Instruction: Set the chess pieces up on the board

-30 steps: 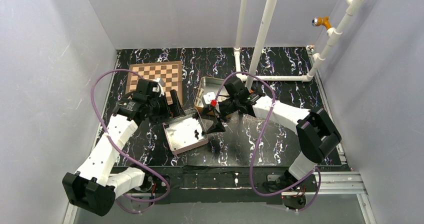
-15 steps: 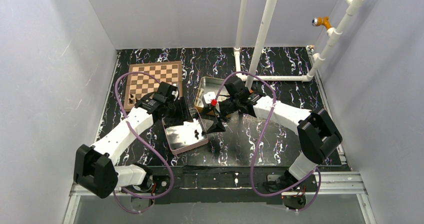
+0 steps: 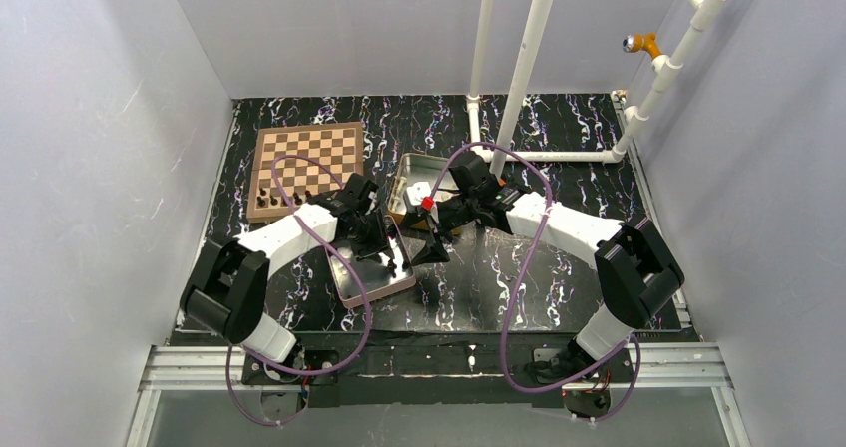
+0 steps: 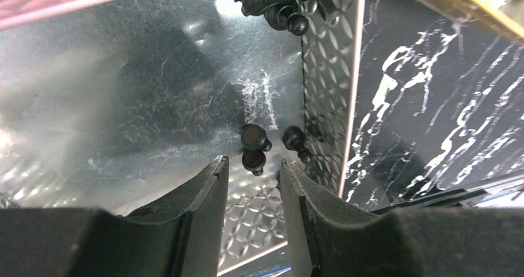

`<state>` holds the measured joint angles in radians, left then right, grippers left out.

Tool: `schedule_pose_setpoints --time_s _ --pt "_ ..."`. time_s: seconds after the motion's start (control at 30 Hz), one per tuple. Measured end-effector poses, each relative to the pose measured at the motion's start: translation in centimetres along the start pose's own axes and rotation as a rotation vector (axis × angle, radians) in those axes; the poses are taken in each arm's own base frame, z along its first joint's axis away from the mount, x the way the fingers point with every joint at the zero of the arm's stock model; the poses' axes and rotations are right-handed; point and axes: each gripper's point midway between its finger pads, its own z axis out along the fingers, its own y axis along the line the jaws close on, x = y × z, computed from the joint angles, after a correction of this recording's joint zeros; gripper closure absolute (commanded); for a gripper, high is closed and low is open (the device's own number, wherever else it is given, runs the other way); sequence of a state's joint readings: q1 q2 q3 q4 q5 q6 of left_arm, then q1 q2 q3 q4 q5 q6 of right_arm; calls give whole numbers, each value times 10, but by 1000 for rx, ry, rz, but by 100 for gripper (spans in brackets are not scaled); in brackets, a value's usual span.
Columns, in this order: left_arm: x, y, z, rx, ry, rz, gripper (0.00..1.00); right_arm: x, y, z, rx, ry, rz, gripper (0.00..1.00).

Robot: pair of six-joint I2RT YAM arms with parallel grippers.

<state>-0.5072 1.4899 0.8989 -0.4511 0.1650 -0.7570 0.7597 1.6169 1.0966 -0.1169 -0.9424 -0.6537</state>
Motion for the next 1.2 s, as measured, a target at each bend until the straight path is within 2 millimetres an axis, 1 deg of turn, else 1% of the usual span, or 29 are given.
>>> schedule_pose_setpoints --time_s 0.1,0.23,0.33,0.53,0.63,0.7,0.8,0.87,1.03,1.13,1.2 --pt "4 3 10 -25 33 30 68 -1 -1 0 3 -3 -4 6" --pt "4 5 19 -40 58 73 70 -2 -1 0 4 -6 -6 6" --pt "4 5 23 -46 68 96 72 -2 -1 0 4 -5 -3 6" --pt "1 -1 27 -44 75 138 75 -2 -1 0 5 -6 0 6" --pt "3 0 28 -50 84 149 76 -2 -1 0 5 -6 3 6" --pt "4 0 28 -56 93 156 77 -2 -1 0 5 -6 3 6" --pt "10 3 26 -79 114 168 89 -2 -1 0 4 -6 4 5" --pt "10 5 25 -96 115 180 99 -2 -1 0 4 -6 7 5" --pt "7 7 23 -125 85 162 100 -2 0 0 3 -7 12 6" --pt "3 8 16 -95 31 96 100 -3 1 3 -3 -12 15 6" --pt "2 14 8 -66 -5 23 100 -4 2 4 -5 -17 17 7"
